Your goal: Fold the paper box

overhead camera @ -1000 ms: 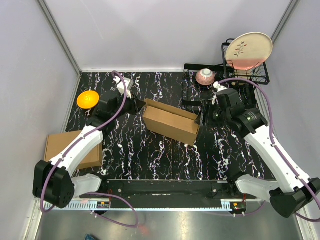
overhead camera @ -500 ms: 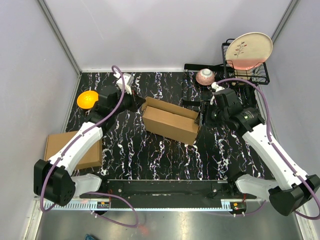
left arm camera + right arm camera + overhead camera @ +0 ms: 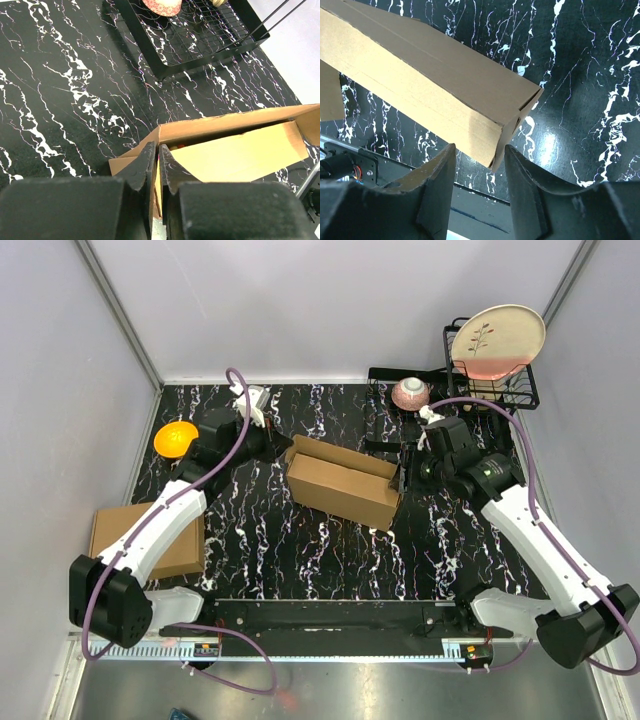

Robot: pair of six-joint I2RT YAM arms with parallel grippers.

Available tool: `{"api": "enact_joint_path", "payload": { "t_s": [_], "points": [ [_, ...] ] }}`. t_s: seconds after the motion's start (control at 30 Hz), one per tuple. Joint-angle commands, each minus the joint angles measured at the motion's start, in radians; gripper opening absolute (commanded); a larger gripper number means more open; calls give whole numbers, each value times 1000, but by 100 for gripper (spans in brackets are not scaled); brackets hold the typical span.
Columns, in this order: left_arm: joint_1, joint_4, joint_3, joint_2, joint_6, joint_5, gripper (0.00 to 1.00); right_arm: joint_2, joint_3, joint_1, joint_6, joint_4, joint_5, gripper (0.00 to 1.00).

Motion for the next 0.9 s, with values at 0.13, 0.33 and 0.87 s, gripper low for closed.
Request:
{"api": "enact_joint_path", "payload": {
  "t_s": [0.13, 0.33, 0.87],
  "points": [
    [5, 49, -14, 9, -25, 33, 27, 7, 1, 15, -2, 43, -20, 49],
    [5, 55, -35, 16, -20, 22, 31, 13, 7, 16, -5, 43, -20, 49],
    [5, 53, -71, -14, -9, -27, 5, 19, -4, 16, -7, 50, -21, 47]
  ]
}}
